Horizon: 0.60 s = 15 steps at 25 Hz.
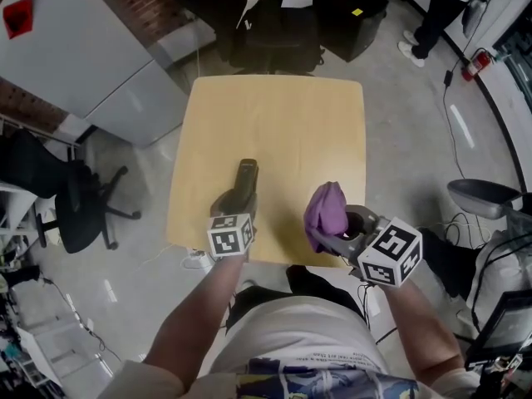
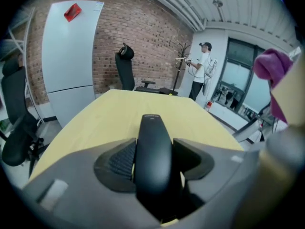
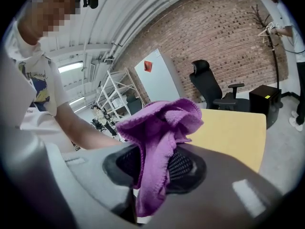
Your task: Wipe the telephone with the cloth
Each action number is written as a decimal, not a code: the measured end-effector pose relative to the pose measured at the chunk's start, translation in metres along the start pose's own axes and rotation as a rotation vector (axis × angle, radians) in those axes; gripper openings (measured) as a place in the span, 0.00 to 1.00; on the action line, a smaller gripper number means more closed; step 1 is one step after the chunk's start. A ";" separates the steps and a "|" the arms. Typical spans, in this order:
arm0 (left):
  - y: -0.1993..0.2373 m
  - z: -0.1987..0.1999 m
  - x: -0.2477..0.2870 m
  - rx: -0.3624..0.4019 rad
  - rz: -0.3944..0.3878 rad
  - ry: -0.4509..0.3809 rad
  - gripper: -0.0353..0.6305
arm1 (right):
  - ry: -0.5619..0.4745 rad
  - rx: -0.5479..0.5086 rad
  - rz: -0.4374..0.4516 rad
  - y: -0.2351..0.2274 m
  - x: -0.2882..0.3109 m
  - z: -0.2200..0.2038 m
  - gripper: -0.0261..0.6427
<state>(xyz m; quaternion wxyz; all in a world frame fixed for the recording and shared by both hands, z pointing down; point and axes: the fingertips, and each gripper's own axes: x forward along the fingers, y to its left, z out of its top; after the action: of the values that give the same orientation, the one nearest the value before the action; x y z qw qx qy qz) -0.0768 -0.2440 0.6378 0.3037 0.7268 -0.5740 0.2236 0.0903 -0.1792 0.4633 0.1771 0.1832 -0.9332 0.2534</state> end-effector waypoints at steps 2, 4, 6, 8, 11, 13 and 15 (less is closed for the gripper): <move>0.001 -0.003 0.000 0.021 0.010 0.020 0.44 | 0.006 -0.021 -0.006 0.000 0.001 0.002 0.21; 0.003 -0.009 -0.001 0.031 0.017 0.044 0.44 | 0.015 -0.044 -0.016 0.002 0.002 0.003 0.21; 0.002 -0.015 -0.001 0.040 0.015 0.057 0.44 | 0.020 -0.063 -0.025 0.003 0.003 0.002 0.21; 0.000 -0.018 -0.001 0.050 0.001 0.061 0.46 | 0.015 -0.073 -0.032 0.005 0.006 0.001 0.21; -0.005 -0.020 -0.003 0.083 -0.026 0.069 0.52 | 0.011 -0.080 -0.029 0.009 0.014 -0.001 0.21; -0.007 -0.020 -0.010 0.109 -0.043 0.062 0.52 | 0.012 -0.094 -0.023 0.015 0.019 -0.001 0.21; -0.008 -0.019 -0.021 0.125 -0.062 0.040 0.53 | 0.015 -0.110 -0.025 0.022 0.025 0.000 0.21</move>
<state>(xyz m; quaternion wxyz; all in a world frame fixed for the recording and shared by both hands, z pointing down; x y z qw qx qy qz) -0.0737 -0.2150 0.6357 0.2761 0.7572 -0.5299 0.2639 0.0591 -0.1675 0.4646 0.1968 0.1830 -0.9421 0.2007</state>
